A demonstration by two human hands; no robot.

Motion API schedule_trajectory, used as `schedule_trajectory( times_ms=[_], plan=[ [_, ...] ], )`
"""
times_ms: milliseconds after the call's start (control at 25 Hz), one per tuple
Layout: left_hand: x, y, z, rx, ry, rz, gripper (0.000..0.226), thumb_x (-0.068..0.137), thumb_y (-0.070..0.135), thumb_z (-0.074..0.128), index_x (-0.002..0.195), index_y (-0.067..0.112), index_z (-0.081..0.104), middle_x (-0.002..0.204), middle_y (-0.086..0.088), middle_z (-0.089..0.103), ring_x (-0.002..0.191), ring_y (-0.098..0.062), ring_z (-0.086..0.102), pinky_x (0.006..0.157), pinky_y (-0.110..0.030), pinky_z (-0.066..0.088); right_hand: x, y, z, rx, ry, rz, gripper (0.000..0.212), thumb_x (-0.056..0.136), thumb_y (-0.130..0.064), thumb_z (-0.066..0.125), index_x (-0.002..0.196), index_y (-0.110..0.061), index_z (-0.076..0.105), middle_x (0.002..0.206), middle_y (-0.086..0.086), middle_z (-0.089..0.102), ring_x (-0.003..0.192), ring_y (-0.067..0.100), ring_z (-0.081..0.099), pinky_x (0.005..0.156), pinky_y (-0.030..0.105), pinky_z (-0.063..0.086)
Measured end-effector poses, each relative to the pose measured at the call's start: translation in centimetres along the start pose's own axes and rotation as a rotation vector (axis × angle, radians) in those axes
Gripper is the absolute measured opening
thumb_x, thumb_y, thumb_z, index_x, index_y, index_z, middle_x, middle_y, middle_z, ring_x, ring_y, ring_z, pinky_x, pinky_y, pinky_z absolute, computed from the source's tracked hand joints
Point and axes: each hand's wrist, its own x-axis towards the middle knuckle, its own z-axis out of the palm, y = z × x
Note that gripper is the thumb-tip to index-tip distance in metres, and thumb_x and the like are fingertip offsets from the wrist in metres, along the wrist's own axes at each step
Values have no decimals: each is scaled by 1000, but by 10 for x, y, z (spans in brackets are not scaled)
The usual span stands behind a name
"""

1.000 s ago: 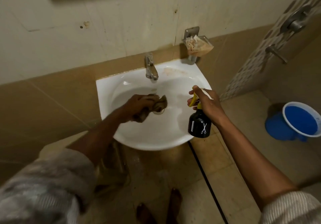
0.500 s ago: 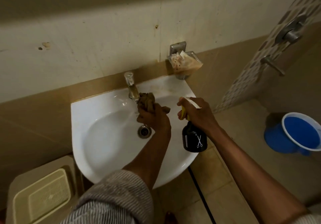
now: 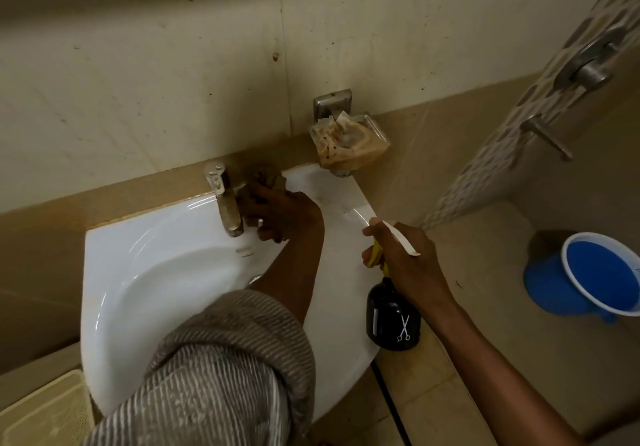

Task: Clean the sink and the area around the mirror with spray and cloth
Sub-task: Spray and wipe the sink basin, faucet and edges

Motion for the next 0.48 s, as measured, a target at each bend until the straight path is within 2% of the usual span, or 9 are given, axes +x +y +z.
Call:
schedule_trajectory(
  times_ms=[120,240,480],
  plan=[
    [1,0,10,178,-26,100,69,93,28,58,151,14,22,159,-24,15,146,-44,20,110,-58,29,6,-1,-6,0,6,-11,33,105,-39,58,88,-19,79,70,4,79,72,20,76,74,44,60],
    [3,-6,11,341,-4,276,65,90,33,59,144,9,32,151,-23,30,136,-43,33,102,-55,34,12,-8,-10,22,32,-49,33,106,-38,56,88,-21,79,70,1,79,69,10,73,76,37,58],
    [-10,-19,21,324,-132,522,65,87,37,60,142,12,38,144,-20,37,129,-42,37,100,-54,35,16,-15,-16,54,63,-71,33,107,-40,53,90,-27,78,70,-3,79,67,5,73,71,27,53]
  ],
)
